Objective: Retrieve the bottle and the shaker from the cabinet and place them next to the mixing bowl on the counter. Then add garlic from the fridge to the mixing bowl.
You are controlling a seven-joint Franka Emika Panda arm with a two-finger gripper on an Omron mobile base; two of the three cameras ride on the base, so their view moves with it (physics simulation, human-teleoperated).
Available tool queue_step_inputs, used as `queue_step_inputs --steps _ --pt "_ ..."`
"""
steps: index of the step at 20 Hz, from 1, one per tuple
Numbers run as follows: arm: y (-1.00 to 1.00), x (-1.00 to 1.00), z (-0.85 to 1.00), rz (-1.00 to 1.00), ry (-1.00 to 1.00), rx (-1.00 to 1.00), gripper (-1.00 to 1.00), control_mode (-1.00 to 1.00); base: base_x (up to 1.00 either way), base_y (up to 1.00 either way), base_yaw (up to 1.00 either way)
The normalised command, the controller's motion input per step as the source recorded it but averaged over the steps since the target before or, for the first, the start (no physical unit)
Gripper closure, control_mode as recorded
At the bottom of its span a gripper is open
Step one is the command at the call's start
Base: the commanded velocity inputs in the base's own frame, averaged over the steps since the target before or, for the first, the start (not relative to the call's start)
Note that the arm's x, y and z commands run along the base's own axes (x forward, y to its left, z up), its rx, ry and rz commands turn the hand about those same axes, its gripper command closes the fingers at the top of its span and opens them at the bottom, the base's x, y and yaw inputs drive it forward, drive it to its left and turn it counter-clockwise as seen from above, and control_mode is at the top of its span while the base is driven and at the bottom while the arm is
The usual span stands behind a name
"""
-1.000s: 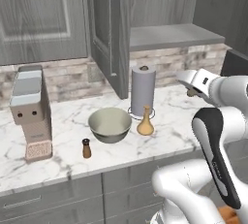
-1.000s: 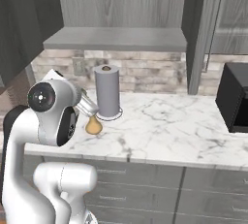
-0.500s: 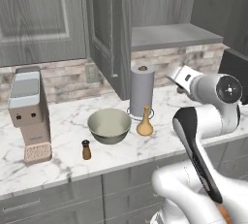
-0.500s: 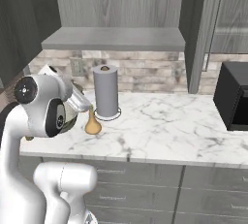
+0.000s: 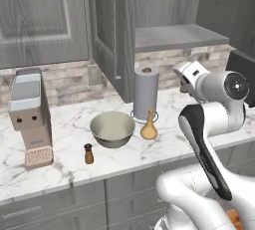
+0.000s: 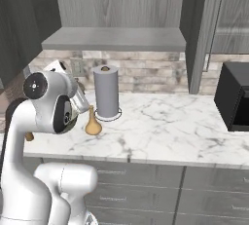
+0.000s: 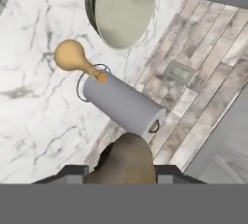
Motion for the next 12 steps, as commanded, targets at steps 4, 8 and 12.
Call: queue_step_inputs --steps 4,8,12 --pt "0.00 0.04 0.00 0.00 0.00 0.35 1.00 -1.00 0.00 0.00 0.00" --pt "0.11 0.13 -0.03 0.00 0.00 0.27 1.00 -1.00 0.00 0.00 0.00" --pt "0.39 0.28 -0.09 0.00 0.00 0.15 1.00 -1.00 0.00 0.00 0.00"
